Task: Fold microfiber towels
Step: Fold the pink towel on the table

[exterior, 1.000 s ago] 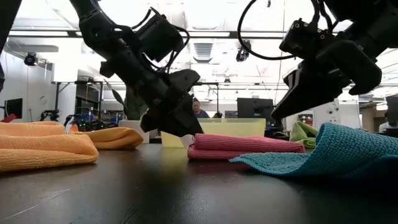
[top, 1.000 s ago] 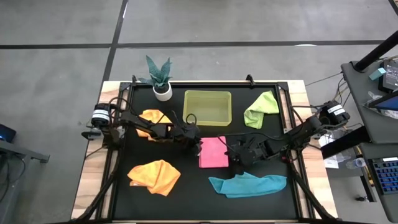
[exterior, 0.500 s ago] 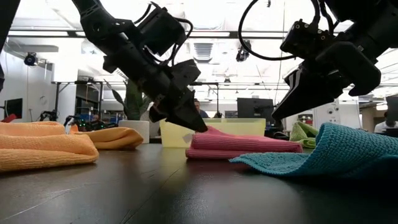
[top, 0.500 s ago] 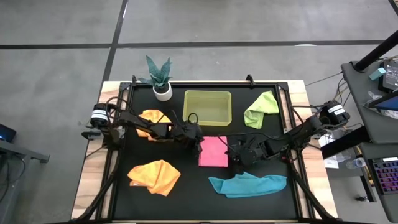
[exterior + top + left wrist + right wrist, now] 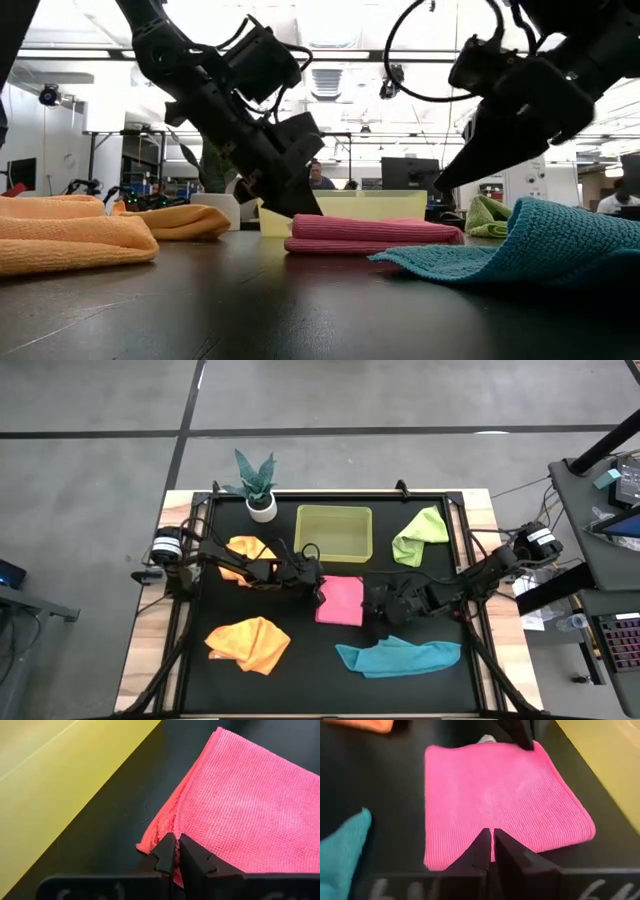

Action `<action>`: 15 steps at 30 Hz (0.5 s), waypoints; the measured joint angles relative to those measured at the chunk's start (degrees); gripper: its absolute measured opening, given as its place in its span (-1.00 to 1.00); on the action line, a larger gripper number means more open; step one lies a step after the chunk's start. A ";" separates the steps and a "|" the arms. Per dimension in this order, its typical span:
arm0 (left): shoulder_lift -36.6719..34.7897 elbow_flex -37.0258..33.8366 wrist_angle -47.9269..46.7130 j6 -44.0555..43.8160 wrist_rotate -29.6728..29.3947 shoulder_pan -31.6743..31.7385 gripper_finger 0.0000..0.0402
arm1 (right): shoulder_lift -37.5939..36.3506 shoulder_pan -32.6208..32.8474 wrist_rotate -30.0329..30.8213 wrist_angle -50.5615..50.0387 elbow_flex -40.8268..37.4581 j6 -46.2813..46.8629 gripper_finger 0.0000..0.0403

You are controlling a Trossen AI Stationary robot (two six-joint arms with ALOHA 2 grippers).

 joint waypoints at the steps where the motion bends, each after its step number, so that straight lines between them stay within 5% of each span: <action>1: -0.03 0.04 -0.02 0.14 0.00 0.00 -0.94 | 0.00 -0.28 -0.51 -0.04 0.00 2.07 -0.88; 7: -1.11 0.06 -0.29 1.49 -0.03 0.00 -0.64 | 0.00 -3.03 -4.45 -2.22 -0.08 24.05 -0.56; 15: -2.04 0.45 -3.96 4.93 -0.28 0.00 -0.22 | -0.22 -3.20 -4.51 -2.13 -0.94 36.96 -0.01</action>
